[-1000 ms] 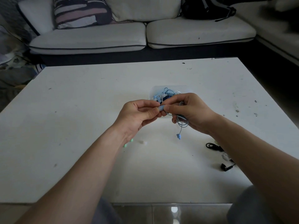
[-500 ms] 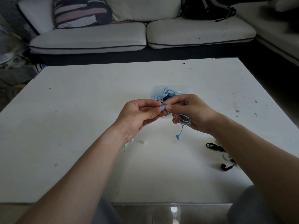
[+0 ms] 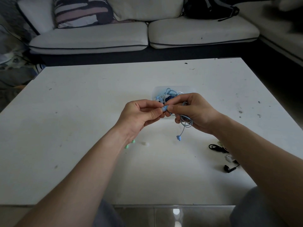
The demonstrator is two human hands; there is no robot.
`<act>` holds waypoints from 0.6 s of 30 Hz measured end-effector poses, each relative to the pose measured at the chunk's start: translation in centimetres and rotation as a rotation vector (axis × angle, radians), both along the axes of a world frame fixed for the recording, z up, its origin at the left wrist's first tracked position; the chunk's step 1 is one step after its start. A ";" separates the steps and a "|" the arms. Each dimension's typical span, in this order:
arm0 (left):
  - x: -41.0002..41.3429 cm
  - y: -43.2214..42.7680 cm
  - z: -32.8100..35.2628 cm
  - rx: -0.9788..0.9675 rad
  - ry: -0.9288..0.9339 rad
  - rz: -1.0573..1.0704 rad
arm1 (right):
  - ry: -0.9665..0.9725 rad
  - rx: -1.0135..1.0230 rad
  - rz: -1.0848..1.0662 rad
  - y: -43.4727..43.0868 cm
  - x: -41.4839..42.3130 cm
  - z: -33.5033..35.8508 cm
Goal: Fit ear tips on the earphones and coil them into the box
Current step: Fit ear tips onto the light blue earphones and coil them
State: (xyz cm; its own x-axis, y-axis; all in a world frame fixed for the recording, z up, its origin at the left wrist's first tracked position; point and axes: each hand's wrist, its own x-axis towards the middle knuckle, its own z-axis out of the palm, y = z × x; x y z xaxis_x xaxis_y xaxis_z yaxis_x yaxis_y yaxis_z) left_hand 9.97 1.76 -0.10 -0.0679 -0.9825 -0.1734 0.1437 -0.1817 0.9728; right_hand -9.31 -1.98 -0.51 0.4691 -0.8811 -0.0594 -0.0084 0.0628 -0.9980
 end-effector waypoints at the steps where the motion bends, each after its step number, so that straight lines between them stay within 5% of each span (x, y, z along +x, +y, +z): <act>1: 0.0 0.0 0.0 0.004 -0.006 0.001 | 0.008 -0.011 -0.007 0.1 0.0 0.0; 18: -0.1 0.0 0.0 0.005 0.027 -0.005 | -0.011 0.028 0.041 -0.3 -0.3 -0.3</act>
